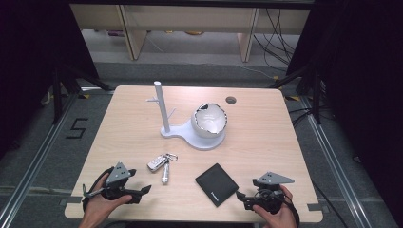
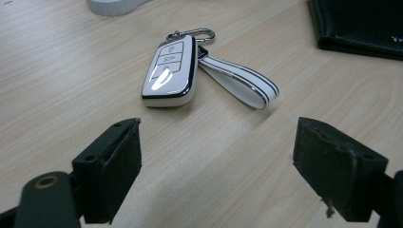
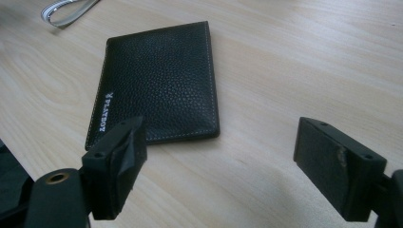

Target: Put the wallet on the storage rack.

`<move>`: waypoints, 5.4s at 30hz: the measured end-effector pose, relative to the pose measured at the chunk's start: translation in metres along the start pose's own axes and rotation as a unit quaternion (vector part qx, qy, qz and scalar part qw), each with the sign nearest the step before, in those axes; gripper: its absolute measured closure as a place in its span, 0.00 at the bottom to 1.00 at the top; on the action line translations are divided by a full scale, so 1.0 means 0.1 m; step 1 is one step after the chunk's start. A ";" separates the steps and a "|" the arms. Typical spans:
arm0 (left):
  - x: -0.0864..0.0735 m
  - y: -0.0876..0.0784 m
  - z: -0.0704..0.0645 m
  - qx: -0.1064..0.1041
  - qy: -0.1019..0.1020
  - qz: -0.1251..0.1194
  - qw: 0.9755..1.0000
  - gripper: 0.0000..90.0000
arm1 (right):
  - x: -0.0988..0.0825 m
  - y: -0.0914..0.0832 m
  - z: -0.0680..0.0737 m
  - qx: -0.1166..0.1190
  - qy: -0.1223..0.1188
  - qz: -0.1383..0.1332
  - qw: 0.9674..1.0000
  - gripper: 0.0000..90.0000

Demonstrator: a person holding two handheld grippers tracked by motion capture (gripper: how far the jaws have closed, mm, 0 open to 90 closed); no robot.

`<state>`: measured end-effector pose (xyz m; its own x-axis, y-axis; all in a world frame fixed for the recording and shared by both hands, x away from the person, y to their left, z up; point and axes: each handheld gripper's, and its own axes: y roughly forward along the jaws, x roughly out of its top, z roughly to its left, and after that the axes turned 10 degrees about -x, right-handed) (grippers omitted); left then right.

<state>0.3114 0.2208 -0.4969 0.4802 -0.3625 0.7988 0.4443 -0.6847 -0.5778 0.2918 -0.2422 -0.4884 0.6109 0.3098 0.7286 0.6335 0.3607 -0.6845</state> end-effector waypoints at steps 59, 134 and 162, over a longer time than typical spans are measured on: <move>0.99 1.53 -0.42 -0.109 0.143 0.128 0.975 0.95 | -0.07 0.05 0.24 0.075 0.025 0.053 0.995 0.28; 0.78 1.47 -1.07 -0.202 0.165 0.170 0.950 0.96 | 0.11 0.29 -0.05 0.161 0.220 0.003 0.962 0.82; 0.60 0.77 -0.98 -0.151 0.153 0.163 0.963 0.34 | 0.42 0.09 -0.13 0.185 0.185 -0.066 0.963 0.88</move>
<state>0.3001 0.0850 -0.4772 0.2918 -0.7269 0.6217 0.0446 -0.6389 -0.7680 0.3294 -0.2373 -0.4645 0.7077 -0.0692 0.7032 0.5460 0.6852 -0.4821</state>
